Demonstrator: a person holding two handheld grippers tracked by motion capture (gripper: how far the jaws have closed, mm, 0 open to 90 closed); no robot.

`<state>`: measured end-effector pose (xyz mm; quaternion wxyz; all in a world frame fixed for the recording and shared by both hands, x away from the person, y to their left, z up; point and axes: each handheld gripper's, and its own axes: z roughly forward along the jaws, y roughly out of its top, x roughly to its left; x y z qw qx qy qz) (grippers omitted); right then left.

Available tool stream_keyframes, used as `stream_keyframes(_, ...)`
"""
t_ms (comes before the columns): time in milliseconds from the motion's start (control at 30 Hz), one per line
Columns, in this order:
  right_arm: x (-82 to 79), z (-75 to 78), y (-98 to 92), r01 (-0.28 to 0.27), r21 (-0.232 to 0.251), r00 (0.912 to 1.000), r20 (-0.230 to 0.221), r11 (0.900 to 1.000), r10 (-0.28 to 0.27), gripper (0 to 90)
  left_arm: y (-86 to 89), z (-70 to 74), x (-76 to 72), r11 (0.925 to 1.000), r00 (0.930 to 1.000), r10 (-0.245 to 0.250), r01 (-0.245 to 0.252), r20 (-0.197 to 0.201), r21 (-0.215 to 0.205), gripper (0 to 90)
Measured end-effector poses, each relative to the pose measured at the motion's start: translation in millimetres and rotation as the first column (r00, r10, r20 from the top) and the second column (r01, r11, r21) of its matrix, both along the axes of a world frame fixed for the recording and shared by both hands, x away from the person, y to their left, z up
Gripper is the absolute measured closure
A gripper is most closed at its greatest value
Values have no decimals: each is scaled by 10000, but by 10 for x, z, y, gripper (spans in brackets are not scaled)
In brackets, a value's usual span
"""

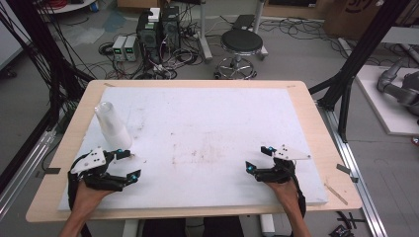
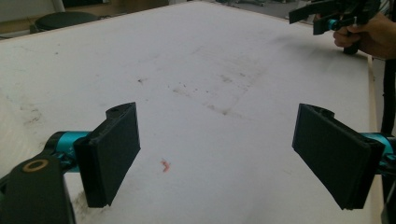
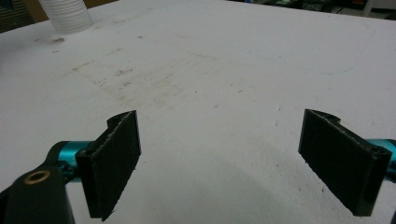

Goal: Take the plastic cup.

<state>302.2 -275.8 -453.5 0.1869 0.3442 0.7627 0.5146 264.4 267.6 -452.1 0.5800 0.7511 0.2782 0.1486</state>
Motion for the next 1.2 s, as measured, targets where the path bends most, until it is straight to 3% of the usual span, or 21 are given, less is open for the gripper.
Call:
stream_keyframes(233,8,0,3,7,-42,10000,-88,10000,-7,127,308,127,-175,9993,9992,380,-379,126,-49,150)
stream_keyframes(433,9,0,3,27,-62,10000,-95,10000,-28,127,581,340,-194,9942,9942,1056,-1052,184,-223,149)
stream_keyframes(533,11,0,4,39,-71,10000,-85,10000,-40,127,631,429,-177,9929,9929,1185,-1183,76,-150,150)
stream_keyframes(733,17,-1,2,36,-80,10000,-71,10000,-36,127,718,725,-83,9836,9833,1805,-1805,246,5,150)
stream_keyframes(900,16,-1,1,47,-60,10000,-76,10000,-47,127,759,914,36,9813,9810,1920,-1923,280,93,152)
stream_keyframes(1200,16,-1,0,34,-43,10000,-84,10000,-34,127,834,1088,308,9733,9743,2250,-2252,108,431,150)
